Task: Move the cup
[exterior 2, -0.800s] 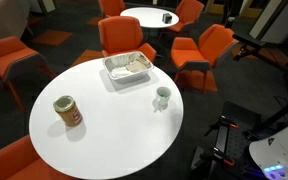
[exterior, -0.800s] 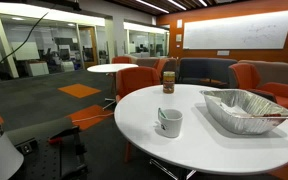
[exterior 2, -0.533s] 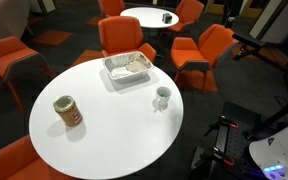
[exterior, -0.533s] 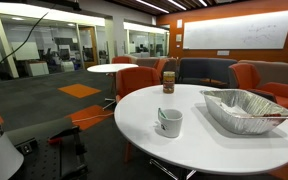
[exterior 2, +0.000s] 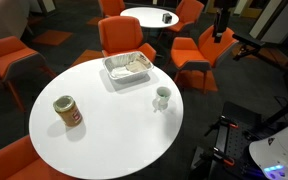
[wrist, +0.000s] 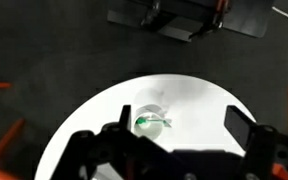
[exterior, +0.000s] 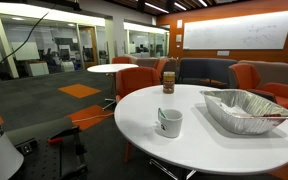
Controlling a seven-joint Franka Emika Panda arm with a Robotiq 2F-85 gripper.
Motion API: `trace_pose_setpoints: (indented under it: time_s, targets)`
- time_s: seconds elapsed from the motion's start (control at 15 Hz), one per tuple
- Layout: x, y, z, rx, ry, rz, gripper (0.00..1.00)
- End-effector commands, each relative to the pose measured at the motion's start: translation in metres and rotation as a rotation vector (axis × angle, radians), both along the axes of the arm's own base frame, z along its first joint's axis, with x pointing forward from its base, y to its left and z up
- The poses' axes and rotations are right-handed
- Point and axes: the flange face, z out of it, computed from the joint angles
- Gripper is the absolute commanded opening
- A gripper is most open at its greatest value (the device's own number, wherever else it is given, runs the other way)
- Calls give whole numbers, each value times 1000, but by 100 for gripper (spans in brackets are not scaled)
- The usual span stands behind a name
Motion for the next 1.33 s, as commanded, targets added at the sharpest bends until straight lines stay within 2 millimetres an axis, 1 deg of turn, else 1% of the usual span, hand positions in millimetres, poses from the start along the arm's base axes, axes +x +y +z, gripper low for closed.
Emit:
trace_pose_setpoints:
  time_s: [0.0, 0.13, 0.33, 0.6, 0.8, 1.0, 1.13, 1.27]
  targets:
    - [13, 9, -55, 0, -21, -43, 100]
    - [21, 14, -98, -5, -46, -42, 100]
    - [29, 23, -155, -23, -103, -31, 100]
    - [43, 32, -217, -79, -182, -53, 100]
    - [52, 34, -258, -84, -176, -61, 100]
    - [60, 31, -296, -62, -140, -87, 100]
    - [68, 25, -313, -42, -128, -126, 100]
    - [79, 19, -321, -12, -129, -159, 100]
